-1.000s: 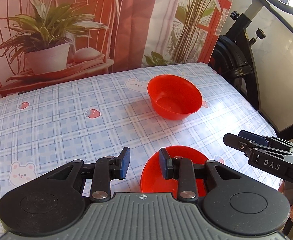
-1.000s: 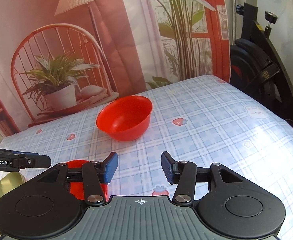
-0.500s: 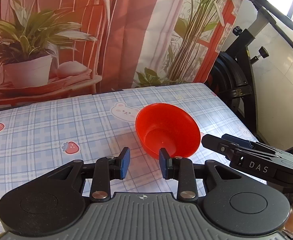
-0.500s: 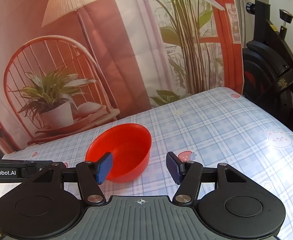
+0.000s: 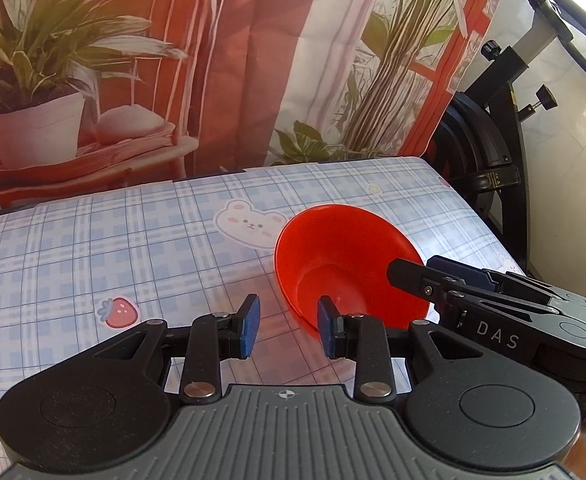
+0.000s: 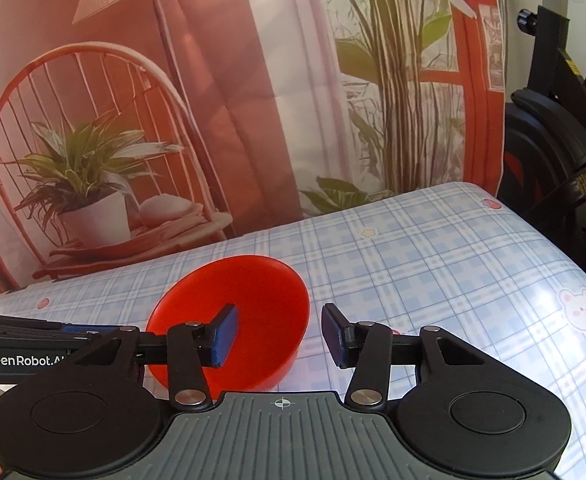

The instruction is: Organize plates and bowls

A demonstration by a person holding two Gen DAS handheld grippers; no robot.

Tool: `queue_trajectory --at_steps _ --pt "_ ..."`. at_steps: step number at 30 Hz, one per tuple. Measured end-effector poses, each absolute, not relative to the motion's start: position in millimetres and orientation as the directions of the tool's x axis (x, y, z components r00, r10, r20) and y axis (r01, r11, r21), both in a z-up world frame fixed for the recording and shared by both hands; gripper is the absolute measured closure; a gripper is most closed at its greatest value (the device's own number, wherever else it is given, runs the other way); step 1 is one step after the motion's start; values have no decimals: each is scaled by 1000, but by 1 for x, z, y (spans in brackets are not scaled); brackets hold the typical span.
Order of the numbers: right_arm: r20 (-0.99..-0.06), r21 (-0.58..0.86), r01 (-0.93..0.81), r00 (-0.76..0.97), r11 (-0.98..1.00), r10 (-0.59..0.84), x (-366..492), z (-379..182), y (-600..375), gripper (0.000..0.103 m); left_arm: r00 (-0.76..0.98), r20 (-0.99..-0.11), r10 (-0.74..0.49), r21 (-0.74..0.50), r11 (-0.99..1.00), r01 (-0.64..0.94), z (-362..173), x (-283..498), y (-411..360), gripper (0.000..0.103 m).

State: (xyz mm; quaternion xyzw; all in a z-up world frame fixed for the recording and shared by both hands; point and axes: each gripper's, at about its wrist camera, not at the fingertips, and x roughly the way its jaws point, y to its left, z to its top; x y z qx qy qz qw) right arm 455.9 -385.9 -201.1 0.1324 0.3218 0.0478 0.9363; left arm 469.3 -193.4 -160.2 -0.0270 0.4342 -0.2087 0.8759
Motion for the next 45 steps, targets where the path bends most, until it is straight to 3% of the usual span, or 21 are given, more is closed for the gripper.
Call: queue_trajectory --at_steps 2,6,9,11,27,45 --pt "-595 278 1 785 960 172 457 -204 -385 73 526 -754 -393 -234 910 344 -164 470 -196 71" --pt "-601 285 17 782 958 165 456 -209 -386 79 518 -756 -400 -244 906 345 -169 473 -197 72" --pt "-602 290 35 784 957 153 455 -211 -387 86 519 -758 -395 -230 906 355 -170 475 -198 87" --pt "-601 297 43 785 954 152 455 -211 -388 92 525 -756 -392 -220 906 361 -169 474 -198 91" --pt "-563 383 60 806 922 181 430 -182 -379 92 559 -735 -384 -209 912 352 -142 449 -181 92" --pt "-554 328 42 818 944 156 368 -141 -340 92 597 -707 -378 -217 920 326 -110 389 -144 91"
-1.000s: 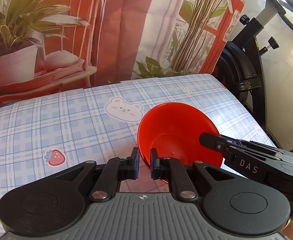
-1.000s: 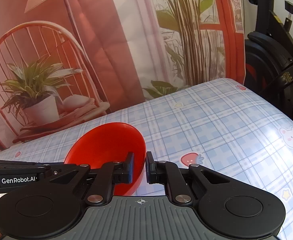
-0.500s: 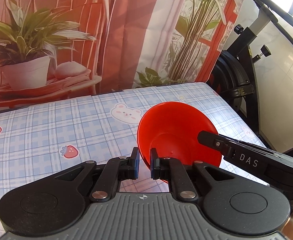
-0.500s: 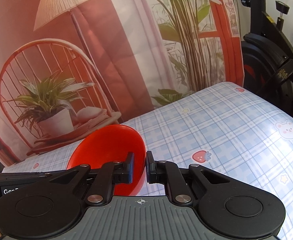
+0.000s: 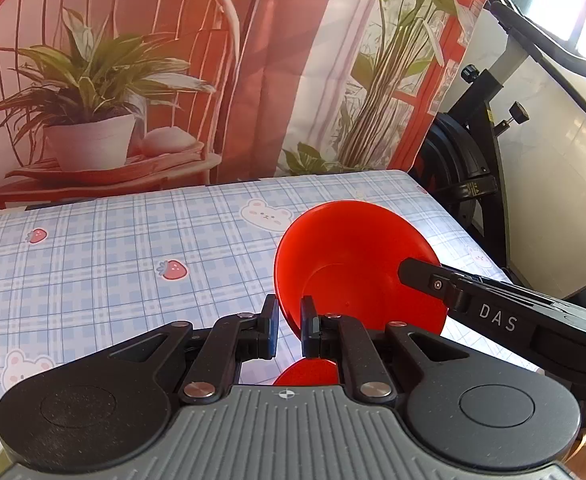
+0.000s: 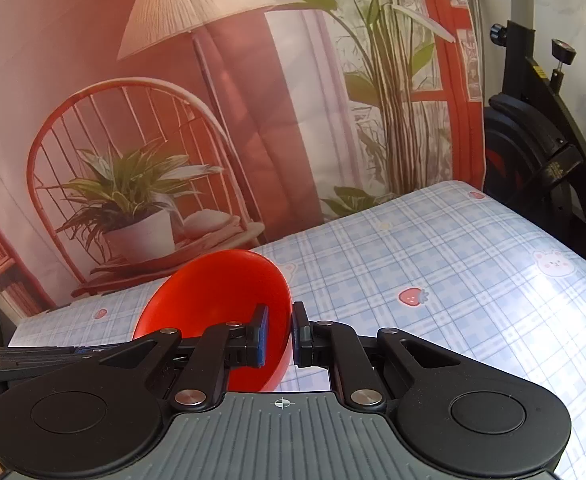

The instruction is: Organize plates and bowls

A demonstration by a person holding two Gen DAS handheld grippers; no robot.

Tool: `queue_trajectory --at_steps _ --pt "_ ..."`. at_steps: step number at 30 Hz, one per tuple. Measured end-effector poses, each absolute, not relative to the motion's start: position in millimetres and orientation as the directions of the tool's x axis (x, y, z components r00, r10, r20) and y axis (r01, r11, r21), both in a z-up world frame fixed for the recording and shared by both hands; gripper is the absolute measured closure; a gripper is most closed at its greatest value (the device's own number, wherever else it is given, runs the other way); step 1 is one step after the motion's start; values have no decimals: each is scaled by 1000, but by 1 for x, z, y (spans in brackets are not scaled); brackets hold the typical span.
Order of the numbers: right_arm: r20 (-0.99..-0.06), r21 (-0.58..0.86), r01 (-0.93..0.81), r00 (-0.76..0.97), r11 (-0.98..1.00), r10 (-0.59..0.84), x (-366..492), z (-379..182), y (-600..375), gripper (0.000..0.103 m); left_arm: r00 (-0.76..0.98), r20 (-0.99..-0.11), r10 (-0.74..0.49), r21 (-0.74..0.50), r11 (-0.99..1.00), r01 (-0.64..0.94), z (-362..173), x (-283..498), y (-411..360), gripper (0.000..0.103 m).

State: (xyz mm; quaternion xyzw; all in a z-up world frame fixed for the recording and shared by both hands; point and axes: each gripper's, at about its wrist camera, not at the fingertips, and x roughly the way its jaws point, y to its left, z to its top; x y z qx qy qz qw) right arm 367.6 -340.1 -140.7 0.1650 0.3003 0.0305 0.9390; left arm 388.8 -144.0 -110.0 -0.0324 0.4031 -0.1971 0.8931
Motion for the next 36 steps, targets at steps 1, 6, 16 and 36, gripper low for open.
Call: queue_trajectory --at_steps 1,6,16,36 --pt "-556 328 41 816 944 158 364 -140 -338 92 599 -705 -379 -220 920 323 -110 385 -141 91" --pt "-571 303 31 806 952 156 350 -137 -327 92 606 -706 -367 -212 926 313 -110 369 -133 91" --pt "-606 304 28 777 952 170 330 -145 -317 92 588 -724 -361 -210 927 312 -116 349 -123 91" --pt "-658 335 40 725 941 203 321 -174 -319 92 525 -779 -342 -200 930 309 -140 343 -124 91"
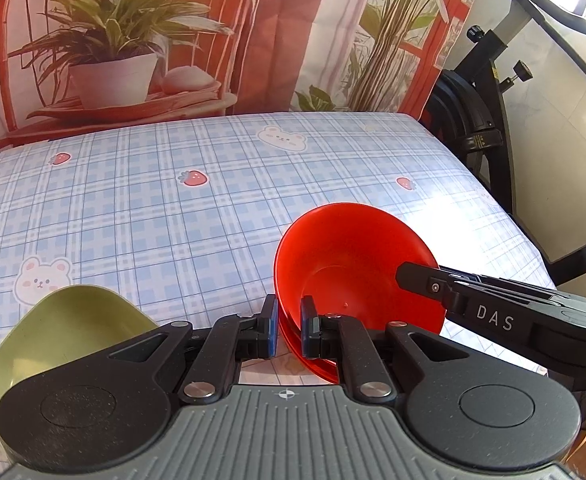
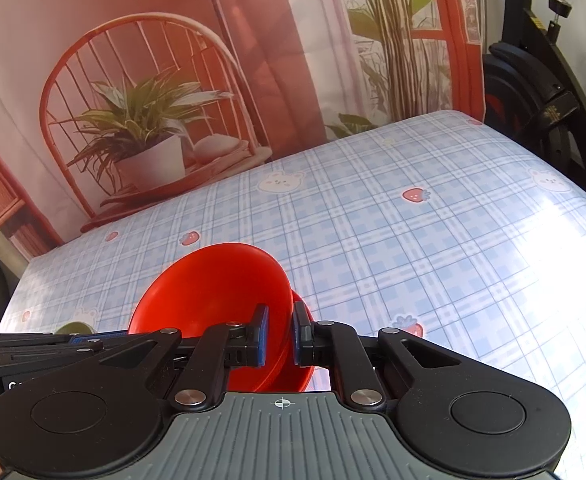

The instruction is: Organize plates and bowls

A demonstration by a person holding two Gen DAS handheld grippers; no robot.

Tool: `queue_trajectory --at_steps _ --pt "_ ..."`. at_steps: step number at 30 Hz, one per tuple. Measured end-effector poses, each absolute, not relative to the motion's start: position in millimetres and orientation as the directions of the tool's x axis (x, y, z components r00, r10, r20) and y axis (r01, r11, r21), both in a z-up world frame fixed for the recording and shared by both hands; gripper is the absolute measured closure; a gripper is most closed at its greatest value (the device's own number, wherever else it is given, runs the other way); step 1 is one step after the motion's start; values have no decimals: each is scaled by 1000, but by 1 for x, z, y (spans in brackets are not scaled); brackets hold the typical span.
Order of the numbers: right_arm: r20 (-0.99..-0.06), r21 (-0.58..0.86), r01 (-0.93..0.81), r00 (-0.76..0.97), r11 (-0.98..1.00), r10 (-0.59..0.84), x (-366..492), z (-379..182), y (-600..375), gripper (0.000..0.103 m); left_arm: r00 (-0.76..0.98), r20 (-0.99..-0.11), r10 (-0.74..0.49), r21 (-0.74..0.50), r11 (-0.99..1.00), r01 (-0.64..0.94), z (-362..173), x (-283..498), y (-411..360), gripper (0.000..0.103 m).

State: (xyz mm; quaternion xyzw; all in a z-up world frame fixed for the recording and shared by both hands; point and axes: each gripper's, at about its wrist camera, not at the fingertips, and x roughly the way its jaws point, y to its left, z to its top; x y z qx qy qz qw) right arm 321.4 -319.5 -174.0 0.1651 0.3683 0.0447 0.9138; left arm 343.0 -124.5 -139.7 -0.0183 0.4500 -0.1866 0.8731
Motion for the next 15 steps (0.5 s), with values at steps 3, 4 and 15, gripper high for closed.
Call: queue_trajectory --at_steps 3,4,15 --pt "-661 339 43 721 940 206 321 -176 -320 91 521 -782 -342 -198 929 312 -141 343 -125 91" --pt "-663 342 44 719 939 208 322 -177 -321 91 519 -783 -341 -197 929 313 -142 343 -126 91" --pt "-665 354 42 714 934 220 322 -180 -322 91 503 -793 -344 -204 928 313 -146 348 -128 90"
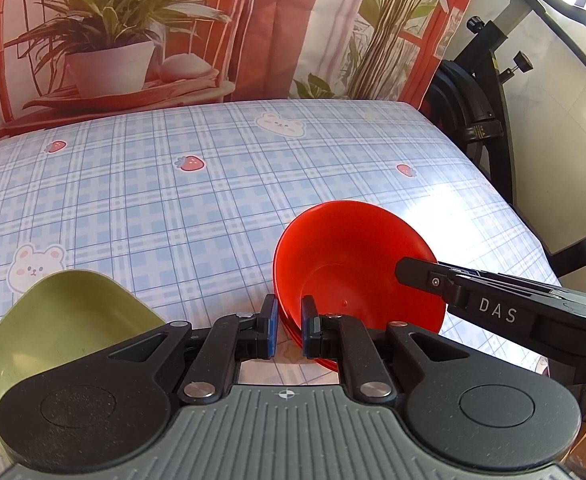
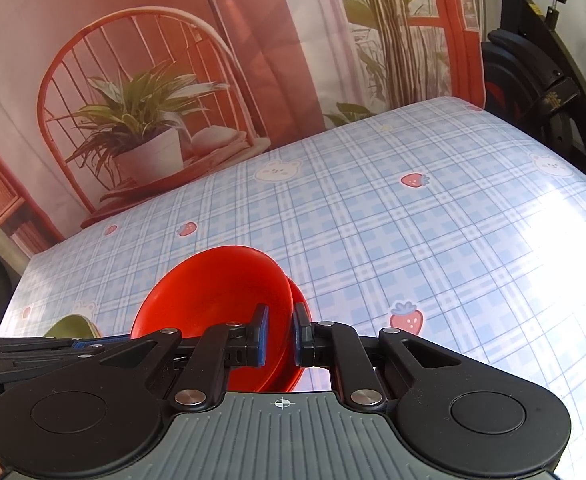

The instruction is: Organize plates and bowls

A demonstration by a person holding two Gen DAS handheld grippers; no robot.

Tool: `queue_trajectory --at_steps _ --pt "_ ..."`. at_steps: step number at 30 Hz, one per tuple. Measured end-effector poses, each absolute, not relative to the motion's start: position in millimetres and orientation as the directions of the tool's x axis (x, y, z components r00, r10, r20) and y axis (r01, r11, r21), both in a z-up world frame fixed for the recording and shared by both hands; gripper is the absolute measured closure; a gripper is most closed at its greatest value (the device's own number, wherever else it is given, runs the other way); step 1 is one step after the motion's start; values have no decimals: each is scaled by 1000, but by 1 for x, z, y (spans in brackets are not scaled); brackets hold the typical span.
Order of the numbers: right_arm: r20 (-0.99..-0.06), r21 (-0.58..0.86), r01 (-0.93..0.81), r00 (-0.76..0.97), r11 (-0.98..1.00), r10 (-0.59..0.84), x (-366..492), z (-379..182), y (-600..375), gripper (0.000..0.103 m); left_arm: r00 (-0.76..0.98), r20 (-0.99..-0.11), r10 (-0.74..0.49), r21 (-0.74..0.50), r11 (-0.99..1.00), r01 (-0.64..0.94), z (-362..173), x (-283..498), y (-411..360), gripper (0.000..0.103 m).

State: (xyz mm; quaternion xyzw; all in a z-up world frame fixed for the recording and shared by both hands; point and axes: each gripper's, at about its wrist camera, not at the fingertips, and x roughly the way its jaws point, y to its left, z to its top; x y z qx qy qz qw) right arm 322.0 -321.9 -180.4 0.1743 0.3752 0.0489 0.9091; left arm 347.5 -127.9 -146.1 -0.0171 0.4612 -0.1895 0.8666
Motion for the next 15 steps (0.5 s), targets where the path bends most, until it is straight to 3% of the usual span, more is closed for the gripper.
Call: queue_trajectory --at_steps 8,15 --pt "-663 355 40 715 934 221 321 -181 -322 91 502 -791 -349 -212 927 309 -148 348 -126 90" --pt "-661 349 36 718 936 219 320 -178 -322 91 504 -793 -342 -223 933 283 -149 348 -120 82"
